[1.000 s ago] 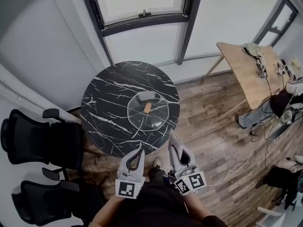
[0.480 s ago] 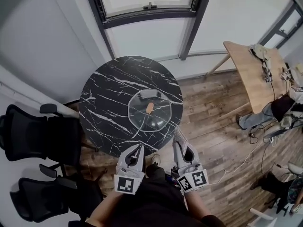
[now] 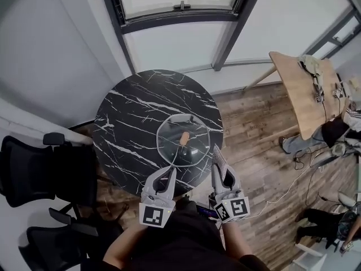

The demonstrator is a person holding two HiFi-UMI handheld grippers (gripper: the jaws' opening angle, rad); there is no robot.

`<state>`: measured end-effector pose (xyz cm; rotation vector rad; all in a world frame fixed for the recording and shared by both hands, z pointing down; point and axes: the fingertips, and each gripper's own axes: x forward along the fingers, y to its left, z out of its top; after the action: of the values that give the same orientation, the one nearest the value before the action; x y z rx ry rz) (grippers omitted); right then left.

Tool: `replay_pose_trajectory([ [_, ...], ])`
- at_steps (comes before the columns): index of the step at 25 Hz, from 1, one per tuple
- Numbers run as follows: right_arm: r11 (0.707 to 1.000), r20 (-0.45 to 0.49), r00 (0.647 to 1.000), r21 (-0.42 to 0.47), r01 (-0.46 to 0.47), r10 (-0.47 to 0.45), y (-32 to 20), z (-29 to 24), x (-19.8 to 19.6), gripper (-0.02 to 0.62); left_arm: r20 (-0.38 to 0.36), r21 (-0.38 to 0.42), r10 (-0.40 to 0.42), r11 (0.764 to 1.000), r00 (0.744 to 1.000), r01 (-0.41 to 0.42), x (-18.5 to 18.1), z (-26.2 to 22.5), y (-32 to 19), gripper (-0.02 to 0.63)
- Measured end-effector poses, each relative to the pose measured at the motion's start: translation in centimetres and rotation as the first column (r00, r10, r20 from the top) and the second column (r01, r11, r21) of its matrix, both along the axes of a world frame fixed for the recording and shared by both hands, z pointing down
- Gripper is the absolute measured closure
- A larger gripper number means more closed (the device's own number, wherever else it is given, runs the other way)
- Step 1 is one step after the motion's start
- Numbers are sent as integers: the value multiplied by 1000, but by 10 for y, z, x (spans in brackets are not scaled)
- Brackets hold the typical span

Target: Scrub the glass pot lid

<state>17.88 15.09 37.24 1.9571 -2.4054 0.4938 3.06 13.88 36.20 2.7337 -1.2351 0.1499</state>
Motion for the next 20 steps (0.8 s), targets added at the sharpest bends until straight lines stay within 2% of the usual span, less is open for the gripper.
replay_pose_trajectory([
  [6,999,-47,999,-48,-14,12,-38,15,-2,522,17,-38,18,999,1000,-17,-20,26,-45,603],
  [9,998,-44,999,-59,2,-5,-56,21,-1,522,41,17,41,999,998,-42,-22,30,-66,603],
  [12,997,-54,998,-69,40,-44,-73,27,3,522,43,25,42,999,998,-43,-14,32,-75,603],
  [16,993,-43,995,-83,87,-91,-98,43,16,522,51,-33,-34,999,998,35,-9,44,-91,603],
  [20,982,-50,985,-100,161,-166,-115,59,26,522,48,0,-137,991,989,137,-5,38,-108,603],
])
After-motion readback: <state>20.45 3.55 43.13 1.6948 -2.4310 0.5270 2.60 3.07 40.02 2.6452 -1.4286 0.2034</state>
